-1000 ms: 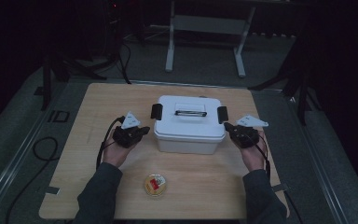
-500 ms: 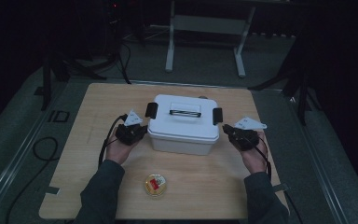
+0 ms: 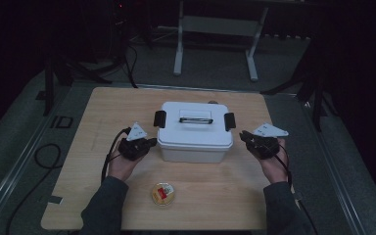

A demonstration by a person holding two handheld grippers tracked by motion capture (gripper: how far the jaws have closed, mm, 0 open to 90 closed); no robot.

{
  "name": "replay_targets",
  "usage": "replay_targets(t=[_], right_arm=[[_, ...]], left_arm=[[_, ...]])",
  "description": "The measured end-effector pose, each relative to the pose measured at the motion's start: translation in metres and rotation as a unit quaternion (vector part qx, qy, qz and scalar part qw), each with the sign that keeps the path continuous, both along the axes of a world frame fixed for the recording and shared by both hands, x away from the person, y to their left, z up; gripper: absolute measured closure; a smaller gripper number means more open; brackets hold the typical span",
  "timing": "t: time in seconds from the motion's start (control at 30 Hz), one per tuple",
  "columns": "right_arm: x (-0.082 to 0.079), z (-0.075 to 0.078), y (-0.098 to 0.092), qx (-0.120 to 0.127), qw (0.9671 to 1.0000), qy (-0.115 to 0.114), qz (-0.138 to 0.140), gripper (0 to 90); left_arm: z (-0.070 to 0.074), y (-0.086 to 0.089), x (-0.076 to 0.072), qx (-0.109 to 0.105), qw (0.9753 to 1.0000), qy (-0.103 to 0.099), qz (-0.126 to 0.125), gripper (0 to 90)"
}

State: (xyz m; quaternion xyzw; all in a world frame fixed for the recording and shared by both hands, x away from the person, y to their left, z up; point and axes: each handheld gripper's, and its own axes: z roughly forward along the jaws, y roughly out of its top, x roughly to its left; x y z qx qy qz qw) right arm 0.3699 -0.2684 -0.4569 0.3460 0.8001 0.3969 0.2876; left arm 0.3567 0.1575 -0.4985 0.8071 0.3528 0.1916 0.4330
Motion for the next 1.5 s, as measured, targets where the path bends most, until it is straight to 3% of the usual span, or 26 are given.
replay_targets(t=[0.43,0.9,1.33,1.5], right_arm=[[-0.003,0.019,-0.002,-0.023,0.9996,-0.001,0.014,73.1],[-0.006,0.047,0.015,-0.053,0.9972,-0.001,0.053,61.4],[0.003,0.063,0.036,-0.081,0.9928,0.008,0.088,57.2],[0.009,0.075,0.05,-0.105,0.9877,0.009,0.115,57.1]], left_arm=[[-0.011,0.017,-0.035,-0.002,0.9998,0.021,-0.001,83.5],[-0.013,0.01,-0.078,0.002,0.9991,0.032,-0.029,75.3],[-0.014,0.004,-0.095,0.008,0.9985,0.032,-0.044,71.7],[-0.014,0.005,-0.094,0.006,0.9984,0.035,-0.043,70.8]])
